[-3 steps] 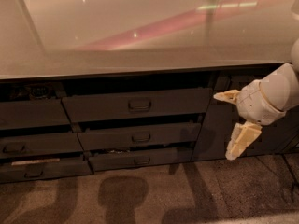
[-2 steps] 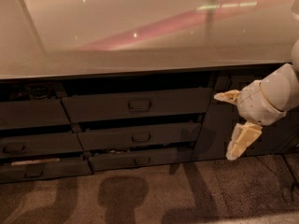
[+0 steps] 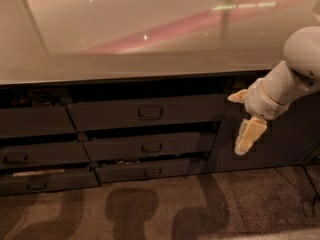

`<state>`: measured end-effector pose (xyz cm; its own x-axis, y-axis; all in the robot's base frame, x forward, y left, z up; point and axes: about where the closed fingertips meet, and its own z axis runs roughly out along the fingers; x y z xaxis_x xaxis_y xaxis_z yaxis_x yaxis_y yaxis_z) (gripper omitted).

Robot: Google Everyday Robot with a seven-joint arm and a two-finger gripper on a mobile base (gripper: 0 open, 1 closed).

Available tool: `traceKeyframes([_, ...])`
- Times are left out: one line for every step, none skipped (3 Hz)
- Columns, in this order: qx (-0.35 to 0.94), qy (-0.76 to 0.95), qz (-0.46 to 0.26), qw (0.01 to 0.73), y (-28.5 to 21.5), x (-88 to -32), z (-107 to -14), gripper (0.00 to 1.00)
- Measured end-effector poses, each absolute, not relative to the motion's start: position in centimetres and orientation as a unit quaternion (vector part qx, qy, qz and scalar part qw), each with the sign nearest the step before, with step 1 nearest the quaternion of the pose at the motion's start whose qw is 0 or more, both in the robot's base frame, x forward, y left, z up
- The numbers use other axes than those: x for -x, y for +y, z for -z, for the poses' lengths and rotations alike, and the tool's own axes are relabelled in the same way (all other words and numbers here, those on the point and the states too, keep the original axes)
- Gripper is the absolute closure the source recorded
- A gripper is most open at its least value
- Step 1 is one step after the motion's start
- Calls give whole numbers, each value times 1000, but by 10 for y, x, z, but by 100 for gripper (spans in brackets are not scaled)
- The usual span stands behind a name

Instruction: Open top drawer

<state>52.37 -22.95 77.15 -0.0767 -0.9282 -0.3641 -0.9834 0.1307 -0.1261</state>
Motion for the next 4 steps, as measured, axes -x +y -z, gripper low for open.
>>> traceKeyframes([643, 748, -76, 147, -236, -557, -743, 0])
traceKeyframes([643, 748, -76, 147, -236, -557, -743, 0])
traceKeyframes([655, 737, -65, 155, -235, -533, -736, 0])
traceKeyframes([687, 706, -26, 171, -239, -461, -710, 0])
